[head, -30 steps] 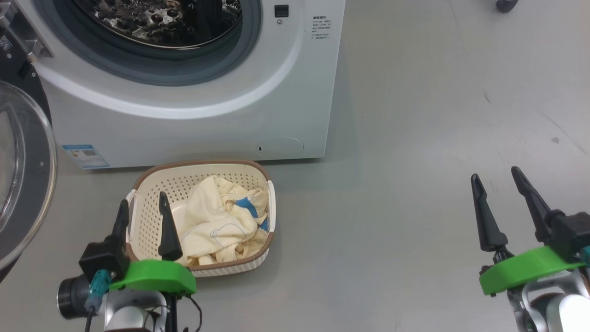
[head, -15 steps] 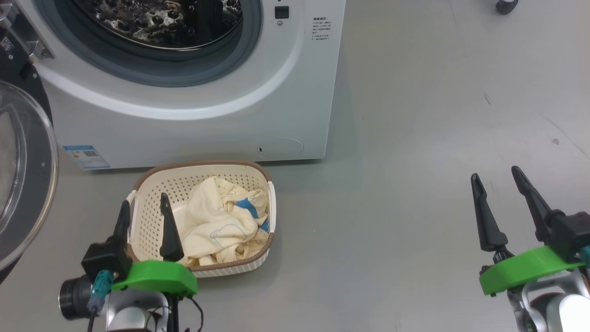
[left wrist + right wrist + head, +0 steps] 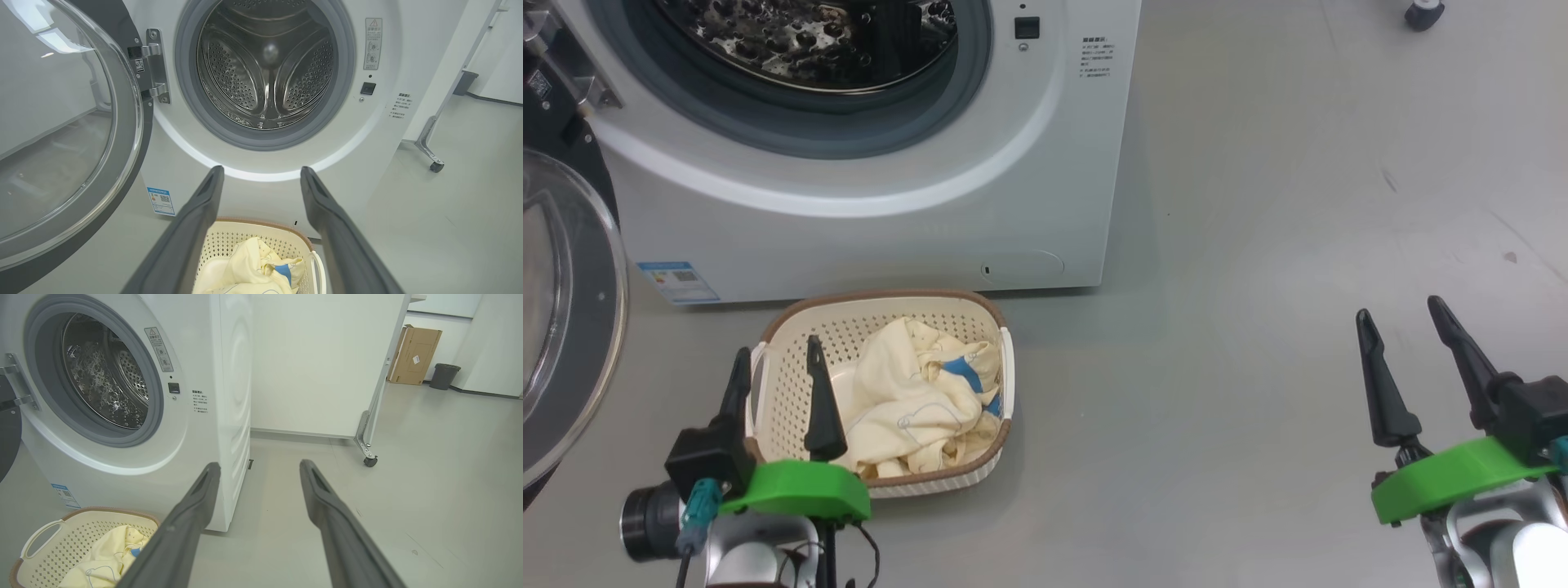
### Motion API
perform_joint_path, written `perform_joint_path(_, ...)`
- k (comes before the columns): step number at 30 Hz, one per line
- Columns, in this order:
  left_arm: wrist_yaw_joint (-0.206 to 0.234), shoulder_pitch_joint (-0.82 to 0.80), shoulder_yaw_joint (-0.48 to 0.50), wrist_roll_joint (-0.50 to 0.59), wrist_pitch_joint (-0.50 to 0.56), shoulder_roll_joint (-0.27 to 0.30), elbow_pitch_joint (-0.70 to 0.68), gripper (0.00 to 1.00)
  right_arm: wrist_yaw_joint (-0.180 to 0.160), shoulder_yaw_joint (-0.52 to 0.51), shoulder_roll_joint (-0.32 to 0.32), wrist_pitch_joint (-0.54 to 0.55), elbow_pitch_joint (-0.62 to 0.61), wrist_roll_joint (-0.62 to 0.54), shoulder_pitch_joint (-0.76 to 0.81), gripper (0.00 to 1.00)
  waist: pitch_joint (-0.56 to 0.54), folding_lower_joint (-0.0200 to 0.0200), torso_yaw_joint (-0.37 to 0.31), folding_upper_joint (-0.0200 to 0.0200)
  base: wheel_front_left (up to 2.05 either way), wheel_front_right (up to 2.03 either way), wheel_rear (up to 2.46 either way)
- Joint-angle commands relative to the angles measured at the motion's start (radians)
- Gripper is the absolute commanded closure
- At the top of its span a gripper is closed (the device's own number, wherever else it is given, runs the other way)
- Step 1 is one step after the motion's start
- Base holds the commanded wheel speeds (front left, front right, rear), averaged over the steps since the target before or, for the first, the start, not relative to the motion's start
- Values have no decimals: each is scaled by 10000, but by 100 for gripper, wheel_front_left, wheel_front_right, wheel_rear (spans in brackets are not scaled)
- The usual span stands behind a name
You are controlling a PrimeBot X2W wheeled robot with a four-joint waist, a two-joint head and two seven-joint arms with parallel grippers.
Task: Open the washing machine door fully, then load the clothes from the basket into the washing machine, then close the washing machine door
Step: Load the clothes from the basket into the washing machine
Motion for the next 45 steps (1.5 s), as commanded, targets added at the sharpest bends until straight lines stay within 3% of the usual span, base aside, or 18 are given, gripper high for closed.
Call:
perform_joint_path(1,11,-388,327,71,-4,246,-381,0,-29,167,-48,-25,-390,-16,-205,0,13,1,3,-1,153,-153,0)
perform_joint_path(17,290,-519,323,105,8,365,-299,0,-29,153,-42,-120,-228,59,-309,0,136,1,85,-1,153,-152,0)
perform_joint_path(45,447,-436,122,-106,-159,364,-57,0,-29,188,-44,-64,-204,56,-258,0,10,1,256,-1,4,-4,0)
